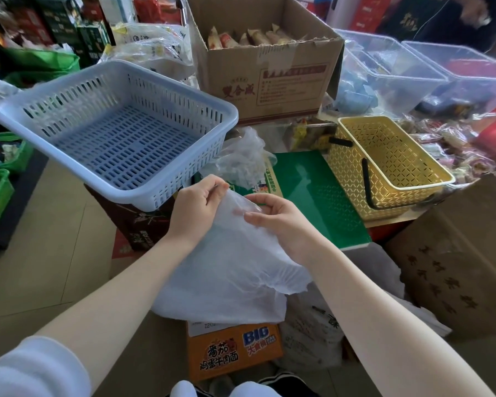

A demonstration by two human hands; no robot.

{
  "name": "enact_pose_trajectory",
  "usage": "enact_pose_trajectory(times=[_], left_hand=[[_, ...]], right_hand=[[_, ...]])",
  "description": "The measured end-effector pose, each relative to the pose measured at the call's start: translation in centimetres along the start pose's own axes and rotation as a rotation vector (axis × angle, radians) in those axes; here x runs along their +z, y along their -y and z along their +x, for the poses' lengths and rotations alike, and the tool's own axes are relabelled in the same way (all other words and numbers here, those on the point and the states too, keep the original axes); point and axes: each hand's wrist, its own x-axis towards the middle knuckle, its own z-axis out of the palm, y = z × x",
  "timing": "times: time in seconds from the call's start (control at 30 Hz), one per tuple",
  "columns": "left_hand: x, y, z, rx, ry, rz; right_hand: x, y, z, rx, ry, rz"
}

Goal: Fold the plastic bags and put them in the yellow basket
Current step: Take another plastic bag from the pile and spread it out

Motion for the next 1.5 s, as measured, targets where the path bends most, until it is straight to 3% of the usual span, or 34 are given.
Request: enact_pose_trajectory(times=[0.2, 0.33, 0.4, 0.5, 0.6, 0.7, 0.83, 0.93, 1.1, 1.2, 1.3, 1.37, 1.43, 1.5], left_hand=[[0.1, -0.1, 0.3, -0.042, -0.054, -0.027], [-0.9, 1.0, 0.6, -0.234, -0.113, -0.075], [-1.4, 1.7, 0.9, -0.238, -0.082, -0.077], [-1.5, 1.5, 1.1, -0.167, 0.067, -0.149], [-1.0, -0.2, 0.9, -0.061, 0.262, -0.245], [-0.6, -2.2, 0.7, 0.025, 0.330, -0.298], [-0.9, -3.2, 1.1, 0.066, 0.314, -0.374], [-1.3, -2.4, 1.3, 0.019, 0.231, -0.369], [-1.8, 0.2, 1.1, -0.252, 0.058, -0.353], [-1.1, 1.7, 0.5, -0.337, 0.173, -0.073], [1.0, -0.2, -0.2, 0.043, 0.242, 0.219], [3.4, -2.4, -0.3, 0.236, 0.464, 0.158], [6.0, -4.1, -0.3, 0.236, 0.728, 0.197], [8.2, -4.6, -0.1, 0.152, 0.870, 0.258]], right_hand=[[0.0, -1.5, -0.2, 0.034, 0.051, -0.193], [-3.4, -3.1, -1.1, 0.083, 0.079, -0.759], [-5.3, -4.0, -1.9, 0.147, 0.105, -0.929], [-6.3, -3.7, -2.7, 0.175, 0.118, -0.940], [-4.9, -1.7, -2.0, 0.033, 0.029, -0.615], [-2.5, 0.0, -1.0, -0.097, 0.049, -0.476], [-1.6, -0.5, -0.6, -0.200, 0.044, -0.418], [-2.8, -1.3, -1.2, -0.100, 0.032, -0.392], [-7.0, -2.1, -2.8, 0.098, 0.037, -0.769], [-8.9, -1.7, -3.1, 0.154, 0.022, -0.862], [-9.1, -1.2, -3.0, 0.128, 0.093, -0.881], [-9.0, -1.2, -2.6, 0.114, 0.138, -0.911], [-9.3, -1.1, -2.4, 0.081, 0.149, -0.923], [-10.3, -1.1, -2.6, 0.064, 0.137, -0.934]])
